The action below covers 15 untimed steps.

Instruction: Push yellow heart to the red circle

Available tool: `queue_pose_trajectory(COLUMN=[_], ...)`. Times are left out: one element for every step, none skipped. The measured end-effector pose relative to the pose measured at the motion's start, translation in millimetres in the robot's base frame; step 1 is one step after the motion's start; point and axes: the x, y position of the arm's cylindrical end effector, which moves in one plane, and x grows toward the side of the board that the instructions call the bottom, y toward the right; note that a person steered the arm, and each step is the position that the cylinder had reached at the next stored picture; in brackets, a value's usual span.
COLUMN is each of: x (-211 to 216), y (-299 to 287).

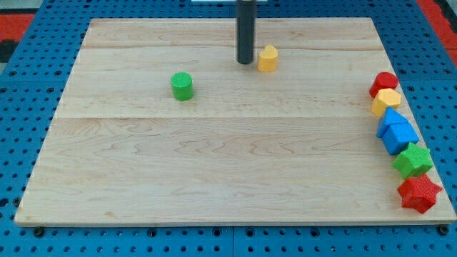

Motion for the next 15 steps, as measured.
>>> queue_pose_trajectory(x=[14,9,-31,-55,-61,-66,-106,-111,-75,-42,-19,-44,-23,-10,2], y=[55,80,52,51,57,56,18,57,106,132,143,129,125,92,117])
